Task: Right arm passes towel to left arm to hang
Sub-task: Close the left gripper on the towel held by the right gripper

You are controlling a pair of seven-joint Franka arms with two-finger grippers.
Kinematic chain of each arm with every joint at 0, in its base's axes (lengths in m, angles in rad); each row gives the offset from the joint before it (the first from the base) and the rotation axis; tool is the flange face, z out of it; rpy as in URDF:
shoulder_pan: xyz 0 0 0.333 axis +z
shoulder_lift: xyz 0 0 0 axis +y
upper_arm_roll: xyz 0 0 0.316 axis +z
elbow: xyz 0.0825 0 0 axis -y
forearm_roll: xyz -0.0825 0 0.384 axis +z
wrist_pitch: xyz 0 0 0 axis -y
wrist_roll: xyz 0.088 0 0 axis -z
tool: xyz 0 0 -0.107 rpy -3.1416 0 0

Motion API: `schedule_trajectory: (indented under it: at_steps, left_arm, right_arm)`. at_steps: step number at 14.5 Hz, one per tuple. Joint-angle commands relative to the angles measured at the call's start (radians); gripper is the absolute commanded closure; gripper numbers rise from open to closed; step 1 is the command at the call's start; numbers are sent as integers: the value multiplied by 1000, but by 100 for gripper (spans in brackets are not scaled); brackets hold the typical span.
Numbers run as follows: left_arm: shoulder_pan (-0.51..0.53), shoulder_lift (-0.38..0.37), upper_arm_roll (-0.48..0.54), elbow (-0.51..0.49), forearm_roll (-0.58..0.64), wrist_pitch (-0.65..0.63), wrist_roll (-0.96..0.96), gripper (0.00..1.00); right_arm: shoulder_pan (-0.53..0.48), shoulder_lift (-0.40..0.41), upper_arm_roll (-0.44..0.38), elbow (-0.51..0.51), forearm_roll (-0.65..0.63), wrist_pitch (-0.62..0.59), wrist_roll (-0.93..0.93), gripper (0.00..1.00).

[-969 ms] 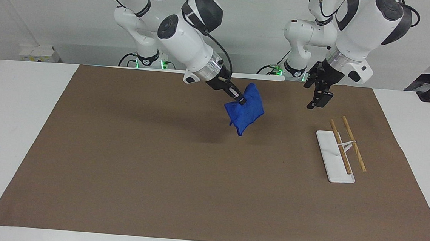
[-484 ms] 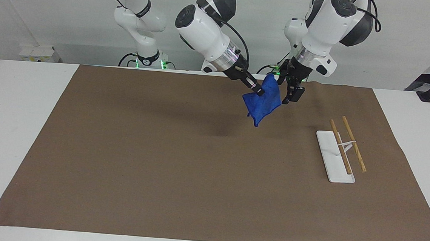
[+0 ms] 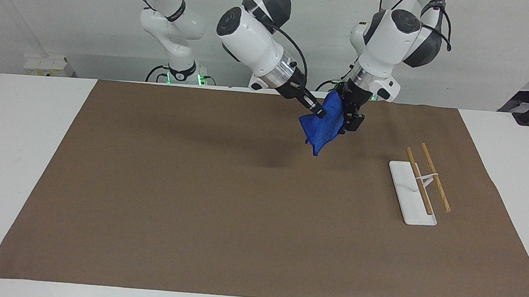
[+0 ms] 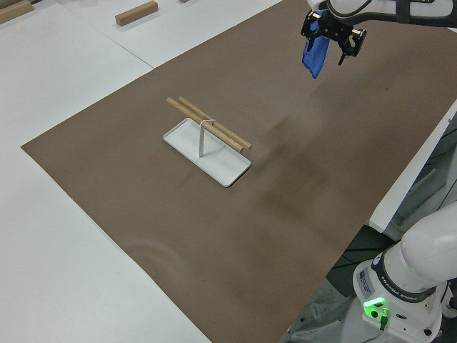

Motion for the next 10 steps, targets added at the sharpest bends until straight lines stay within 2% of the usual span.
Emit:
schedule_trajectory:
  at_steps: [1,4,7,10]
  left_arm:
    - [30,-17,11,-31,-52,49,-14,54]
    - [43,-16,11,-32,-53,49,-7,80]
    - [55,-14,11,-29,-53,51,39,99]
    - [55,-14,11,-28,-53,54,59,100]
  right_arm:
    - [-5,12,14,7,5,15,7,100]
    - [-5,12,14,7,4,15,5,100]
    - [-5,12,14,7,2,15,5,100]
    - [-5,12,14,7,1,12,4,100]
